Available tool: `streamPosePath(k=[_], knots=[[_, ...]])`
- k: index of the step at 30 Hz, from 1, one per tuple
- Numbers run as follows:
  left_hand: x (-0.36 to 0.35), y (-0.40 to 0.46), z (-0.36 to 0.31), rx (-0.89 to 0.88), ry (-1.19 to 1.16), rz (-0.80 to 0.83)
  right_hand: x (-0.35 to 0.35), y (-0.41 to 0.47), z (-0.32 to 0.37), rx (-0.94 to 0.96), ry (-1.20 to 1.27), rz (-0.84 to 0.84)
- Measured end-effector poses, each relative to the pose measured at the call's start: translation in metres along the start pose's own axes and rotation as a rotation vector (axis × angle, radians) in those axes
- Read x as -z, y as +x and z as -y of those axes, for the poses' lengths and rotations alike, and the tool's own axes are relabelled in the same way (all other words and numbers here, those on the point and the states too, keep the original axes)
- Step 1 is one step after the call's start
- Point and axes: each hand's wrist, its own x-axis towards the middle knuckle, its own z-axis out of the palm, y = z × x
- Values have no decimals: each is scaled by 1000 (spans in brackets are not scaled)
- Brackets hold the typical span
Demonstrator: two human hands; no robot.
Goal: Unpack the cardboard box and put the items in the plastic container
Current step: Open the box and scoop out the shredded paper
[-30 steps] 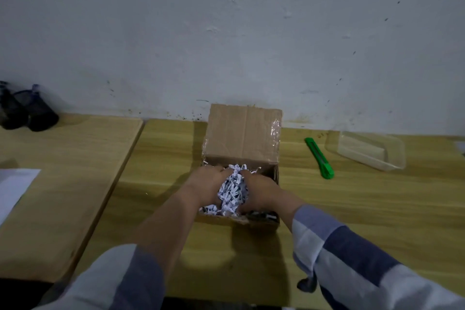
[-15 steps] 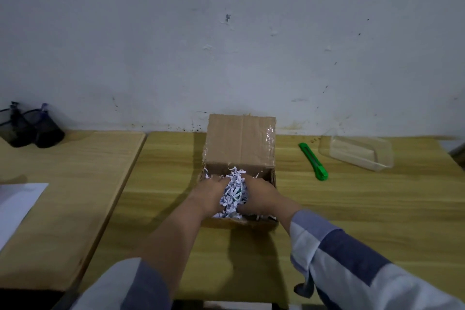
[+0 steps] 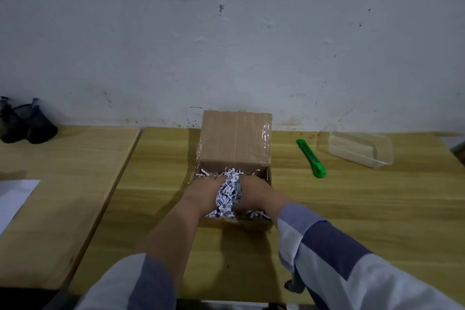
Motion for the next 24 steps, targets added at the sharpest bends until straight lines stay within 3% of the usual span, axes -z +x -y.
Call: streamPosePath(k=[8, 15, 24], knots=[[15, -6, -8, 45, -95, -33, 11, -10, 8, 28, 41, -46], [56, -11, -23, -40, -168, -245, 62, -65, 21, 74, 18, -212], [92, 18, -144, -302, -160, -211, 100, -139, -69, -82, 118, -408]])
